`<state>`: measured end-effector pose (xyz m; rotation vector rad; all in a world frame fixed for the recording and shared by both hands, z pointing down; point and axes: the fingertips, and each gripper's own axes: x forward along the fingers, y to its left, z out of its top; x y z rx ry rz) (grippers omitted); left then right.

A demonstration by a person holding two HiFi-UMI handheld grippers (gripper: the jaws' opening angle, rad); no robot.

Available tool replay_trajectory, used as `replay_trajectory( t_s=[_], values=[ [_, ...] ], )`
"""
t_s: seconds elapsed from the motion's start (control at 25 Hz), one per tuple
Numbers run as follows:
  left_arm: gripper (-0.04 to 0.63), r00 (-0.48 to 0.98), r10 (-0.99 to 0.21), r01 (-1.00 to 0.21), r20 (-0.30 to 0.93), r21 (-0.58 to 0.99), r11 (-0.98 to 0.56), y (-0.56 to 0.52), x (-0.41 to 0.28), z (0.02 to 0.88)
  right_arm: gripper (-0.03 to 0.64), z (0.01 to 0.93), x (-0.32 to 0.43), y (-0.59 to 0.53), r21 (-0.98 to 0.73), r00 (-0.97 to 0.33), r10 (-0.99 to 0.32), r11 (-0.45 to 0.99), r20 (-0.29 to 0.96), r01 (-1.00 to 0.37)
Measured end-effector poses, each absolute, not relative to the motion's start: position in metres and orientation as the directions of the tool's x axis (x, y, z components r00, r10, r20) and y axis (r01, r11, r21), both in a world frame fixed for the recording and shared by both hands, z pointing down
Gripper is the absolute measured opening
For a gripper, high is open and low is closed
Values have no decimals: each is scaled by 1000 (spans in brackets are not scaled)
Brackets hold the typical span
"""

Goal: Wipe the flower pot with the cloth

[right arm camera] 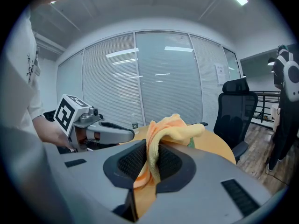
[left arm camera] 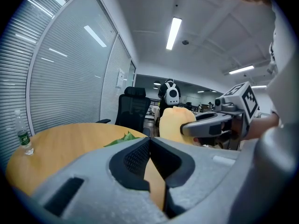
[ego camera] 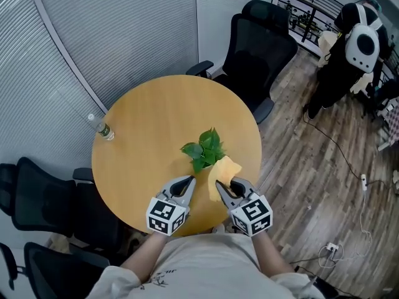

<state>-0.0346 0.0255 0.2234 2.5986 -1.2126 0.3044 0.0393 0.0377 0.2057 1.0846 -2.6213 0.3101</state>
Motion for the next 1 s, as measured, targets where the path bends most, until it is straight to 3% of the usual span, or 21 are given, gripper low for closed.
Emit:
replay_trajectory(
  t_s=[1.0],
  values=[
    [11,636,-708,-768,307,161,-620,31,-30,228,48,209,38,38,-116,-688,-642,697,337,-707]
  ],
)
